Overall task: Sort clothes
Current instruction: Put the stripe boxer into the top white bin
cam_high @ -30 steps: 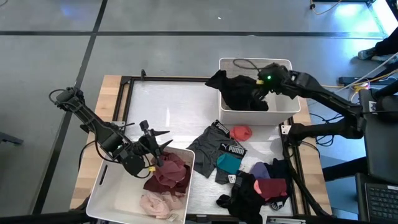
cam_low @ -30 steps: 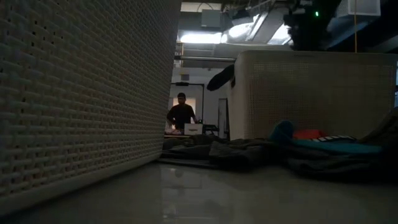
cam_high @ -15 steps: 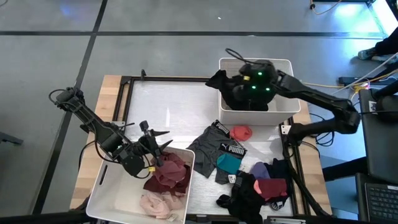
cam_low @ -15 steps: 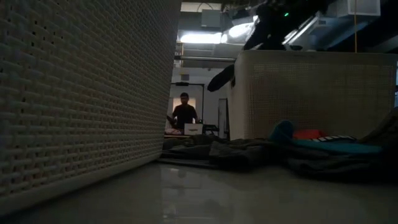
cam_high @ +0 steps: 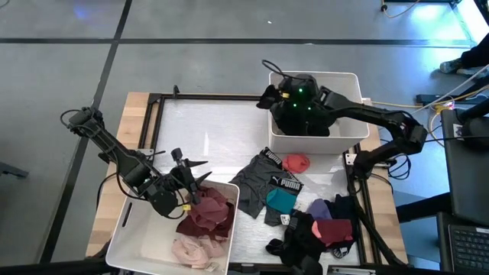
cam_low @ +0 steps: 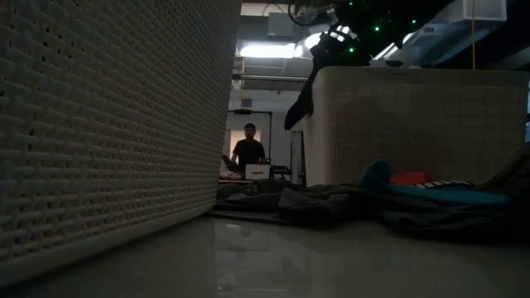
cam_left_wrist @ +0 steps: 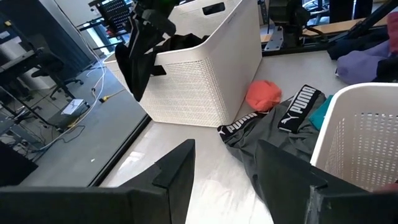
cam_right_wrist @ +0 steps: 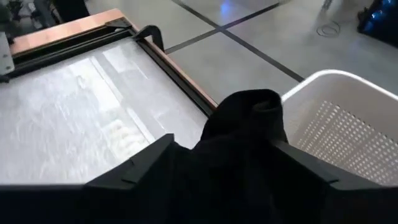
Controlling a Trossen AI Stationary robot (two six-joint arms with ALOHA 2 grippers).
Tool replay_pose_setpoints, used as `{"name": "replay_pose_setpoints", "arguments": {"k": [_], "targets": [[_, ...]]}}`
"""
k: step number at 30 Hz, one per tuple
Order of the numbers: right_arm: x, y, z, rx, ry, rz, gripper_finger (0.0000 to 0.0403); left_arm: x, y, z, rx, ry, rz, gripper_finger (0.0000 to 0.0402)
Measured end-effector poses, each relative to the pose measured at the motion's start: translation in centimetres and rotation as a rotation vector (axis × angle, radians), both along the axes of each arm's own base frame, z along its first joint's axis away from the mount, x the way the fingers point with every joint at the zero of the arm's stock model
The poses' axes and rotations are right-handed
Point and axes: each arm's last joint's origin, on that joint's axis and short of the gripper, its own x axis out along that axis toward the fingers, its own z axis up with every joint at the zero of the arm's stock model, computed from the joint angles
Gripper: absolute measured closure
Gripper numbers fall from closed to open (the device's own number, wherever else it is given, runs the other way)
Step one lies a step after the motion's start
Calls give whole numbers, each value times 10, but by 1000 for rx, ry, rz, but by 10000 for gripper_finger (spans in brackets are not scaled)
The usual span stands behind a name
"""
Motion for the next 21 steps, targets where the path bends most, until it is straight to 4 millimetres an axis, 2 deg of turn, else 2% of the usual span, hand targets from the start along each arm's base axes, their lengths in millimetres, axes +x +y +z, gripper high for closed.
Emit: {"name": "replay_pose_setpoints", "arguments": {"k": [4, 10, 12, 14, 21], "targets": [[2, 3, 0, -20, 15, 37, 240, 0, 0, 0, 0, 0, 0, 245], [3, 6, 1, -92, 62, 65, 380, 0, 0, 0, 0, 0, 0, 245], [2, 8, 5, -127, 90, 57, 392, 0, 0, 0, 0, 0, 0, 245], [0, 11, 12, -158, 107, 34, 384, 0, 0, 0, 0, 0, 0, 245], [-22, 36, 59, -280, 132, -10, 397, 0, 0, 0, 1, 1, 0, 245]]}}
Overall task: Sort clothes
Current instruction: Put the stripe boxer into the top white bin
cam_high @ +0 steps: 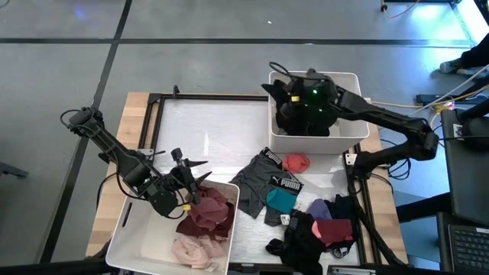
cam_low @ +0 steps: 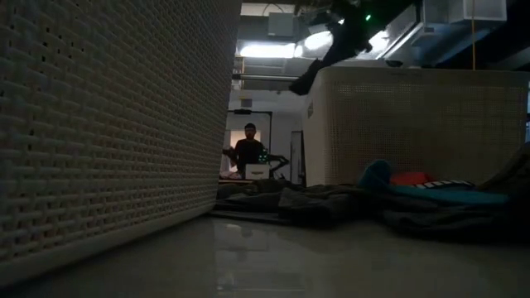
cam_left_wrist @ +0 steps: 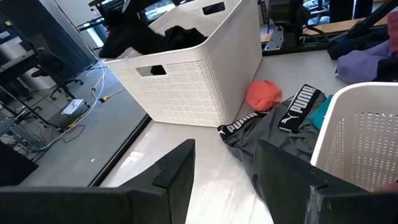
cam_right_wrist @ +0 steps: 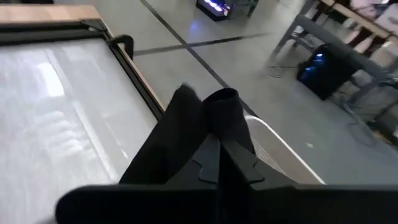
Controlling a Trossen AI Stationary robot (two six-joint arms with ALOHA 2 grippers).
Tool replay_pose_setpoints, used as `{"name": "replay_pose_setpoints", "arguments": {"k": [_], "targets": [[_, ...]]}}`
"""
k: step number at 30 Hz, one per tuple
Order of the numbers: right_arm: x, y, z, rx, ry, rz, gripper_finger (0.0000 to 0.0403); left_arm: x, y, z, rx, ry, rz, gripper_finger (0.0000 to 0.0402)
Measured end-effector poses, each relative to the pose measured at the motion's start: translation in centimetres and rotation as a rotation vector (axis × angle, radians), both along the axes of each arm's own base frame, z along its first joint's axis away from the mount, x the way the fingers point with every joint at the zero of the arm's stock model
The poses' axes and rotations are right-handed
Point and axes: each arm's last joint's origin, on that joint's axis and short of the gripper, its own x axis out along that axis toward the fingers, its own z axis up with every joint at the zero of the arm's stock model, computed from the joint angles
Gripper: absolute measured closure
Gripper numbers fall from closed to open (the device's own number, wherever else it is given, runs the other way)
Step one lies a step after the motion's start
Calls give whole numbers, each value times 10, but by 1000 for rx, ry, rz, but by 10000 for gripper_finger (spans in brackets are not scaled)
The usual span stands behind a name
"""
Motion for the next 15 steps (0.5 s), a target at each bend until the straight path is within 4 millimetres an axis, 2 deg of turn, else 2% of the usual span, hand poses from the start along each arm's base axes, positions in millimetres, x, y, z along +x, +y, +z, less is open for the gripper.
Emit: {"name": "replay_pose_setpoints", "arguments": {"k": [4, 7, 12, 15], "targets": [[-21, 20, 16, -33, 60, -54, 397, 0, 0, 0, 0, 0, 0, 245], [-39, 33, 17, -3, 126, -95, 400, 0, 0, 0, 0, 0, 0, 245], [-59, 42, 2, 218, 203, -174, 385, 0, 0, 0, -1, -1, 0, 245], [-63, 44, -16, 314, 268, -217, 372, 0, 0, 0, -1, -1, 0, 245]]}}
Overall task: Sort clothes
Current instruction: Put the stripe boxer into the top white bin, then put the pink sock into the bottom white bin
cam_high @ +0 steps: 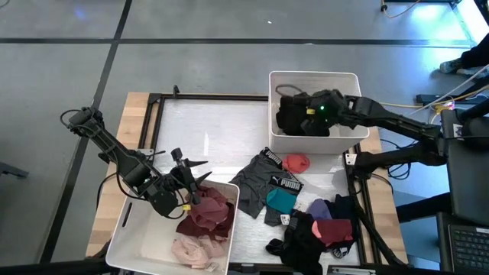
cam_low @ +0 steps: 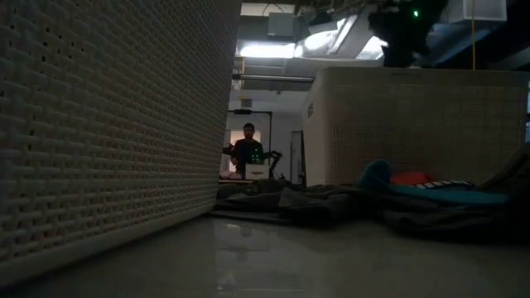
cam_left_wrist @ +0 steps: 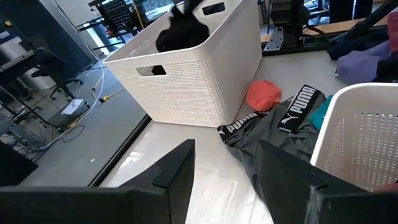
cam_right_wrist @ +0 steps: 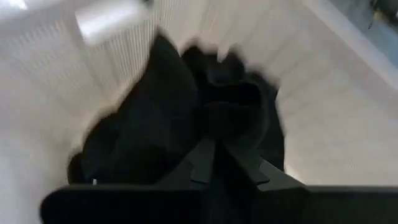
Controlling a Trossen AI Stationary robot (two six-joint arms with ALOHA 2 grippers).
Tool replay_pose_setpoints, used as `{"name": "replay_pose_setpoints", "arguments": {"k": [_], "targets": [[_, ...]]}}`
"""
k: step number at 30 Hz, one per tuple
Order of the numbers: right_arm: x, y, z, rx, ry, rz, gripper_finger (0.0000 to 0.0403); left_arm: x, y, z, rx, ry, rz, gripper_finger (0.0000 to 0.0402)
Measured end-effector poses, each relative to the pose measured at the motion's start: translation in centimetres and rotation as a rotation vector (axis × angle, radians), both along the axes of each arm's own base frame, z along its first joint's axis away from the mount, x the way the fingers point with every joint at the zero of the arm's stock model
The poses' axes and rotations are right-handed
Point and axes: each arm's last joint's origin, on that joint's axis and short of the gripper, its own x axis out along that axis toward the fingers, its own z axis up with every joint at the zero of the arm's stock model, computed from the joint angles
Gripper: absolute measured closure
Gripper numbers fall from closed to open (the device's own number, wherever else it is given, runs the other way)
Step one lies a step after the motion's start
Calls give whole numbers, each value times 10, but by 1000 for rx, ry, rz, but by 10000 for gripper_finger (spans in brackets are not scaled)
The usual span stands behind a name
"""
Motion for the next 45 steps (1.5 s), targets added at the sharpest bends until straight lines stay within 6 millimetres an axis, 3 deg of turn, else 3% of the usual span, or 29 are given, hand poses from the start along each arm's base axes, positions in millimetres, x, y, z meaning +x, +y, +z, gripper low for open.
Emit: {"name": "replay_pose_setpoints", "arguments": {"k": [4, 7, 14, 19, 25, 30, 37, 41, 45], "targets": [[-1, 1, -18, 58, 52, 4, 338, 0, 0, 0, -6, -3, 2, 245], [-2, 2, -18, 56, 58, 1, 297, 0, 0, 0, -6, -4, 2, 245], [-14, 9, 24, 87, 19, -3, 206, 0, 0, 0, -11, -7, 4, 245], [-20, 36, 53, 138, -64, 41, 176, 0, 0, 0, -12, -8, 4, 245], [-17, 85, 54, 204, -125, 198, 172, 0, 0, 0, -11, -7, 3, 245], [-10, 132, 33, 214, -160, 326, 171, 0, 0, 0, -11, -7, 3, 245], [-2, 183, -22, 234, -183, 504, 171, 0, 0, 0, -18, -12, 5, 245], [2, 197, -60, 225, -129, 548, 171, 0, 0, 0, -18, -11, 5, 245], [2, 198, -97, 161, -18, 530, 171, 0, 0, 0, -20, -13, 6, 245]]}}
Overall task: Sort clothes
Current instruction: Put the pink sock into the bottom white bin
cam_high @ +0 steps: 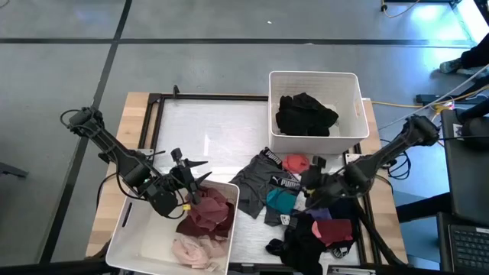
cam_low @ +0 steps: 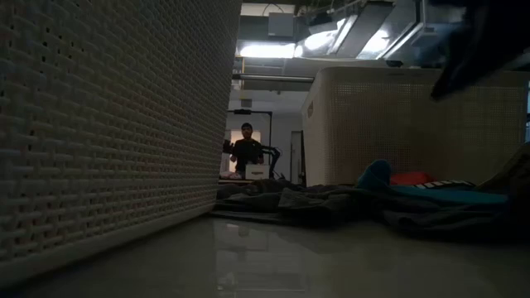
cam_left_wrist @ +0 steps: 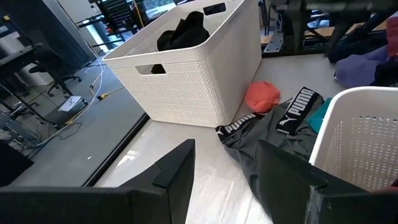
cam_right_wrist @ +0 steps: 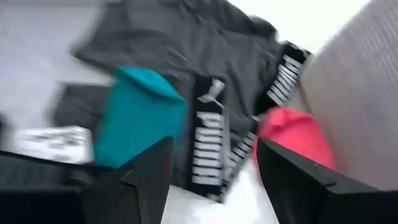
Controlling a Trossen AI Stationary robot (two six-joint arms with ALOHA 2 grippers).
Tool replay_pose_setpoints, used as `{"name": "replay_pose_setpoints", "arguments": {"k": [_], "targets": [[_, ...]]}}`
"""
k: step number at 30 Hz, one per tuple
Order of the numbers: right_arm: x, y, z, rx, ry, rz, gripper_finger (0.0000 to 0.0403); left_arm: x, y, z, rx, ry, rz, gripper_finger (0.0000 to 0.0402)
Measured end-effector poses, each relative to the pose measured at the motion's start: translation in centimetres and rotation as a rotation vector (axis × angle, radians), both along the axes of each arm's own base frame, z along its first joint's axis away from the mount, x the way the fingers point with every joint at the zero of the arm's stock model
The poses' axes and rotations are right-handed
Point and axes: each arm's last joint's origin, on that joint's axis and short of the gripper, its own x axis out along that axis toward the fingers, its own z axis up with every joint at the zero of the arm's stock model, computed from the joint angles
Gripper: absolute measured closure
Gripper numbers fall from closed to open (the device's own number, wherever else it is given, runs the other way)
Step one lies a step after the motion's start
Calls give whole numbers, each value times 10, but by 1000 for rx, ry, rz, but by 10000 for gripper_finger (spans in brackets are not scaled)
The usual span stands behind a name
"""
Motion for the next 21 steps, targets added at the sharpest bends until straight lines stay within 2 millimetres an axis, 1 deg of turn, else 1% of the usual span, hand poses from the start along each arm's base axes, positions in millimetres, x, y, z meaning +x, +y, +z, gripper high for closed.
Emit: {"name": "replay_pose_setpoints", "arguments": {"k": [4, 8, 10, 15, 21], "targets": [[-2, -5, -28, -141, 47, -39, 171, 0, 0, 0, 0, 0, 0, 245], [-7, -11, -49, -286, 58, -79, 171, 0, 0, 0, 0, 0, 0, 245], [-7, -16, -58, -331, 71, -100, 171, 0, 0, 0, 0, 0, 0, 245], [-7, -33, -78, -328, 125, -189, 182, 0, 0, 0, 1, 0, 0, 245], [-3, -51, -95, -268, 168, -261, 218, 0, 0, 0, 0, 0, 0, 245]]}}
